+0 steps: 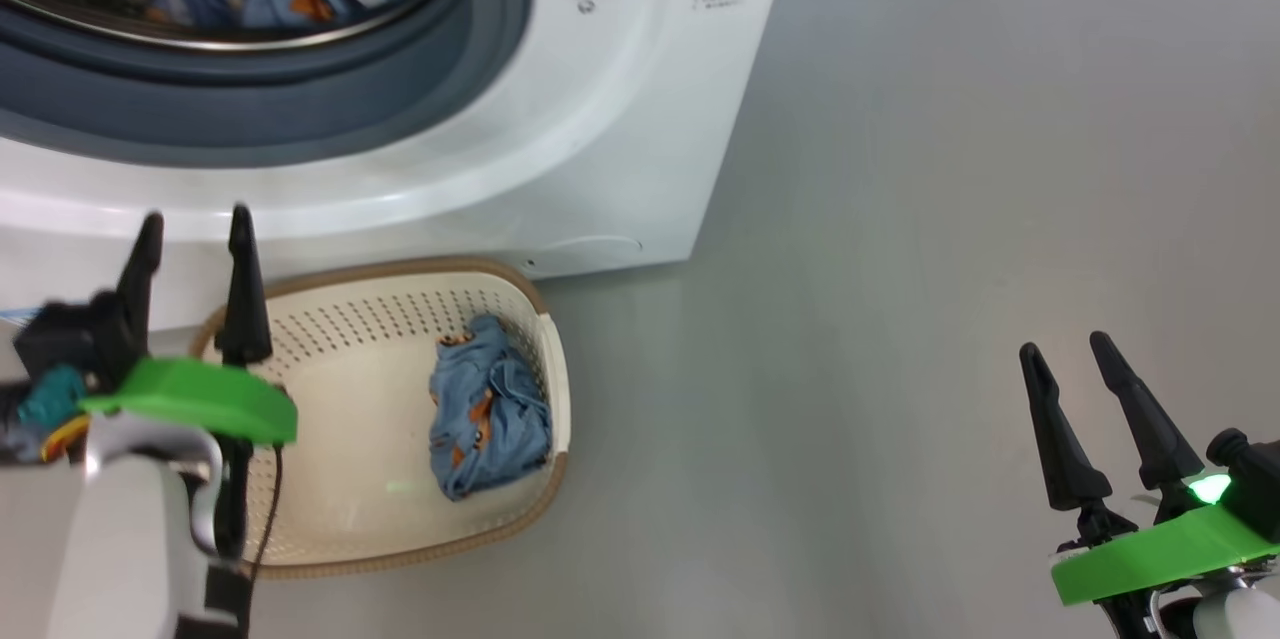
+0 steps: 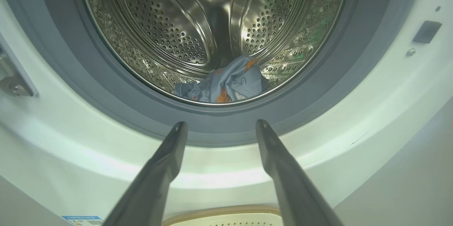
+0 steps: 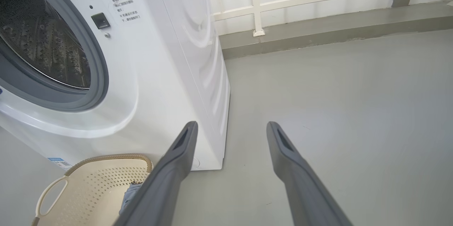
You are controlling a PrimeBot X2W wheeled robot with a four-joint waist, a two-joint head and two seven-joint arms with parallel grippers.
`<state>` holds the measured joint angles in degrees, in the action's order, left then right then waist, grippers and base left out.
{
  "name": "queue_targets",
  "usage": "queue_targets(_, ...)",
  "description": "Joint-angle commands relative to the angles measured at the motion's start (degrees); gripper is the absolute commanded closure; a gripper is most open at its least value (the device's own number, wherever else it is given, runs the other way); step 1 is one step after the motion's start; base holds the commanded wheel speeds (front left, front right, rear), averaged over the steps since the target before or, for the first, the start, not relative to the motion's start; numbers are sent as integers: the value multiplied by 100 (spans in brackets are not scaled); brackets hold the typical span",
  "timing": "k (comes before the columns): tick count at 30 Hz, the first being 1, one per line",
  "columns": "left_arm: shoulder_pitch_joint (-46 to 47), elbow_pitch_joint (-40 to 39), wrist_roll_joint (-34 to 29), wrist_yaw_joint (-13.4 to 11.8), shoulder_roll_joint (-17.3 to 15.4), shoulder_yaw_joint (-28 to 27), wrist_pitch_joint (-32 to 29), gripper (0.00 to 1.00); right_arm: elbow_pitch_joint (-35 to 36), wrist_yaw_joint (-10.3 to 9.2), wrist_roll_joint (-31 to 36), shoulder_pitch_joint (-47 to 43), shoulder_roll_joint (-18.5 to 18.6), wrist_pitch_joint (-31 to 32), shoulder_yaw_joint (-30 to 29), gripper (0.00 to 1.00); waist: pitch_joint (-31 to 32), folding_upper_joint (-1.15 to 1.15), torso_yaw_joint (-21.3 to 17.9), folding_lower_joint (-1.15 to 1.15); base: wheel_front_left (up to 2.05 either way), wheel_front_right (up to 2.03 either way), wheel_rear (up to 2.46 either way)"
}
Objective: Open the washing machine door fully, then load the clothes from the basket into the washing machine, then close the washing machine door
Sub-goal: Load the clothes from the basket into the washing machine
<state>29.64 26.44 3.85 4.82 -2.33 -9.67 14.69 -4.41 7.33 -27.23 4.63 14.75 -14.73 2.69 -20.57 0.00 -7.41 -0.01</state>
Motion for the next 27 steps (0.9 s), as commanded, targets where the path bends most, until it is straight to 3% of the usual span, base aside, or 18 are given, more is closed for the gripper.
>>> queue_targets(1,-198,-243,7,22,-128,-121,30,0,98,16,48,-145,133,-27,54,0,230,0,144,1,0,0,0)
queue_targets(27,-2955,-1636,293,47,-55,-141,30,0,144,16,110,-1482,260,-27,-212,0,1682,0,551,1,0,0,0)
